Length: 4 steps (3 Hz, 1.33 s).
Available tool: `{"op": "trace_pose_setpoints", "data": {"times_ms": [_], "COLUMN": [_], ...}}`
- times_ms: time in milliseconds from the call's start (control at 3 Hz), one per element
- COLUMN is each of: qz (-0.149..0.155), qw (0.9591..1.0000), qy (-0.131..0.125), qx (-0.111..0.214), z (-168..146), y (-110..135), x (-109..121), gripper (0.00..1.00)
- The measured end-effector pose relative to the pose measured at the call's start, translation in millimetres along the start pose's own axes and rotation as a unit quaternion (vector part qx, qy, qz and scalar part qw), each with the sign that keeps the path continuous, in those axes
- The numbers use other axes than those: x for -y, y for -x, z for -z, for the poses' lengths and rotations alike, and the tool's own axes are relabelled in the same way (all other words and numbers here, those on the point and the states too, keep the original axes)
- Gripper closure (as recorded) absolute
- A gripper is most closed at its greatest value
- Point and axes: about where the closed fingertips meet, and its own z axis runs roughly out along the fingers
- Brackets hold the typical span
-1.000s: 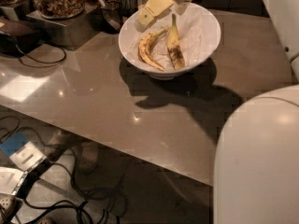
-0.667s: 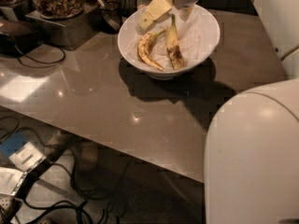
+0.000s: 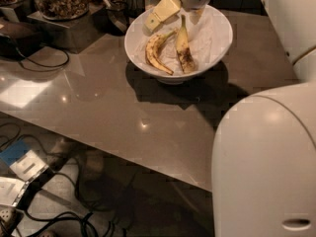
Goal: Pick banana from white bowl
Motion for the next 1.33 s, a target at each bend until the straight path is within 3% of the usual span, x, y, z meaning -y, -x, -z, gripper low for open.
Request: {"op": "trace_pose_setpoints", "data": {"times_ms": [667, 1333], "qz": [-0.058, -0.077], "qw": [0.9982, 0.9967], "qy": [0.007, -0.008], "qx": [-0.013, -0.027], "z": [-26.1, -41.5], "y": [-10.8, -15.9], "x": [26.3, 37.5], "gripper": [0.00, 0.00]}}
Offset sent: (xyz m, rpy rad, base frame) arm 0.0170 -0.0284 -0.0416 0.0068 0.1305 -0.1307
